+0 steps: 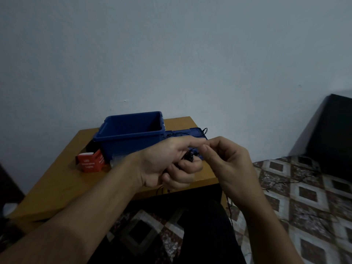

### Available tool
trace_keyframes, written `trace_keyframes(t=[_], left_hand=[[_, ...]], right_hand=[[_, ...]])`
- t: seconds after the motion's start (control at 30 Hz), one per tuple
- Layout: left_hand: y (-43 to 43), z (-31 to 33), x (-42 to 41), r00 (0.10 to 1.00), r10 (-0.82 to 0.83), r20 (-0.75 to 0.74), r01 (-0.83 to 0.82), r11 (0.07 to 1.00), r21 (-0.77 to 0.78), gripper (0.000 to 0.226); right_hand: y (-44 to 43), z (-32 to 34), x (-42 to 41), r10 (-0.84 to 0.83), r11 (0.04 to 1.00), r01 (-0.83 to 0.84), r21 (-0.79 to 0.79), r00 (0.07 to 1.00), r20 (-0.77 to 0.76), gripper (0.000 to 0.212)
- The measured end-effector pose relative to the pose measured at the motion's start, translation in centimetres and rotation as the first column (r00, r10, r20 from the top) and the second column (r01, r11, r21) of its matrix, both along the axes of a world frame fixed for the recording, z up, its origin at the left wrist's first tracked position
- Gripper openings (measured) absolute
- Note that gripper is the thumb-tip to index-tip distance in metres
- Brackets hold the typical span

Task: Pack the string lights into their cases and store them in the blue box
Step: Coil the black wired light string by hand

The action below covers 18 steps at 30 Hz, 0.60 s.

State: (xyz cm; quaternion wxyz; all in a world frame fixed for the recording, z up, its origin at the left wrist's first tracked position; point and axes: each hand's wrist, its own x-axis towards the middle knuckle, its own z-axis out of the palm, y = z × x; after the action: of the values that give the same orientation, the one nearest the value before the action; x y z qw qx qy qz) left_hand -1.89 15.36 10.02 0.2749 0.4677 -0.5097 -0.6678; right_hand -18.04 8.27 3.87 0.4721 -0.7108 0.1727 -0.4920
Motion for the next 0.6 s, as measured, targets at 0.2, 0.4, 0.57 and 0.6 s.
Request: trace_keyframes(t=[0.2, 0.4, 0.57, 0.6], left_hand=[[0.0, 0.1, 0.0, 0.972, -0.008, -0.234, -0.021, 0.993, -0.12, 0.04], [0.0, -0.2, -0.7, 0.927, 0.058, -0.371, -0.132, 0.975, -0.177, 0.037], [0.0, 0.0, -1.0, 0.876, 0.135, -0.463, -0.248, 0.949, -0.193, 0.036], [0.0, 0.2, -1.0, 0.868, 0.148, -0.473, -0.267, 0.944, -0.194, 0.037]], right_hand=[[-0.6, -0.4, -0.1, -0.001, 0.996, 0.003, 0.088, 1.0, -0.019, 0.014], [-0.2, -0.5, 0.1, 0.061, 0.984, -0.047, 0.17, 0.995, -0.082, 0.016], [-0.2, -0.9, 0.3, 0.12, 0.985, -0.086, 0.148, 0.963, -0.24, 0.02], [-0.1, -0.8, 0.3, 0.134, 0.983, -0.096, 0.154, 0.956, -0.261, 0.021]])
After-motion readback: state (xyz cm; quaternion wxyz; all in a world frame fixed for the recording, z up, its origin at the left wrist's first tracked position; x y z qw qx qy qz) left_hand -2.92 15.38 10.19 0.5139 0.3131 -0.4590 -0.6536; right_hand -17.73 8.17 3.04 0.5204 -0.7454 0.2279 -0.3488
